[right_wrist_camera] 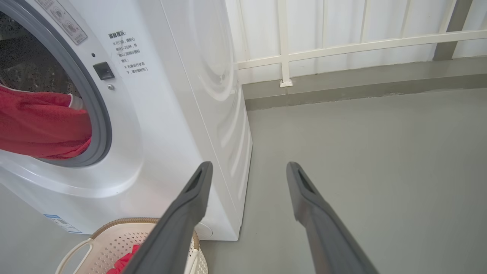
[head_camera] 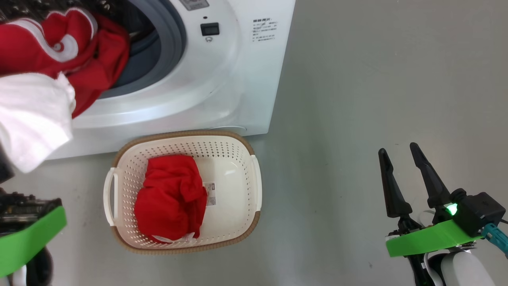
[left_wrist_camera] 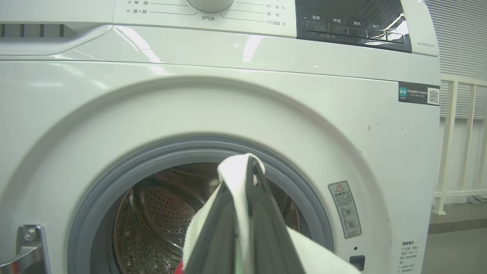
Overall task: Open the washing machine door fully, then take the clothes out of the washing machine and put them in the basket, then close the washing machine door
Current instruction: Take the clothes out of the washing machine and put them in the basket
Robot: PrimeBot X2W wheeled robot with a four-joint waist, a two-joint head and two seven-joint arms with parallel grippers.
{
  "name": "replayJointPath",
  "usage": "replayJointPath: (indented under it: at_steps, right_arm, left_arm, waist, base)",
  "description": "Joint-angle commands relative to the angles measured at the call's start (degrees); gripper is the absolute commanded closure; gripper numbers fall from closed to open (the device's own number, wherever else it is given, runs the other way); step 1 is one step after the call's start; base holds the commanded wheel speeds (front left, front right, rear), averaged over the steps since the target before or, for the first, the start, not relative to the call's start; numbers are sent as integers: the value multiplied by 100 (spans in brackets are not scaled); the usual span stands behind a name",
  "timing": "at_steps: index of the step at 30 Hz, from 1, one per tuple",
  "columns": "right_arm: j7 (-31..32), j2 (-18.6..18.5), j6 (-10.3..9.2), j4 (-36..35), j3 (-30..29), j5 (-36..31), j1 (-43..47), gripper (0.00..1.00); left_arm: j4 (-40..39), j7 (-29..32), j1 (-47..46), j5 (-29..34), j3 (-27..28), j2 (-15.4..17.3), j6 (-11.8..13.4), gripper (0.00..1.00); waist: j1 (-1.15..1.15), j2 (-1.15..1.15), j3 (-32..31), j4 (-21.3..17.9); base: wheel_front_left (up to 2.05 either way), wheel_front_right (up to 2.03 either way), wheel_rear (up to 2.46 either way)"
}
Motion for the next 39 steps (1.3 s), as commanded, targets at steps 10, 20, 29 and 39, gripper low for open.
replayJointPath:
  at_steps: [10,20,29,39]
  right_arm:
    - [-37,-41,28,-92,231,-27,65,0]
    - [-37,-41,28,-140,271,42,-42,0]
    - [-37,-41,28,-210,301,85,-243,0]
    - [-37,-41,28,-307,286,50,-446,0]
  left_arm:
    - [991,-21,446,-13,-72,24,-33,100]
    - [2636,-21,114,-185,-368,158,-33,86]
    - [3934,-21,-415,-196,-718,339,-33,84]
    - [4900,-21,-1186,-186,-977,534,-33,96]
  waist:
    - [0,0,11,-18]
    - [0,0,318,-58]
    - [0,0,689,-138]
    - [0,0,1167,-144]
  base:
    - [0,0,0]
    - [0,0,0]
    - [0,0,0]
    - [0,0,0]
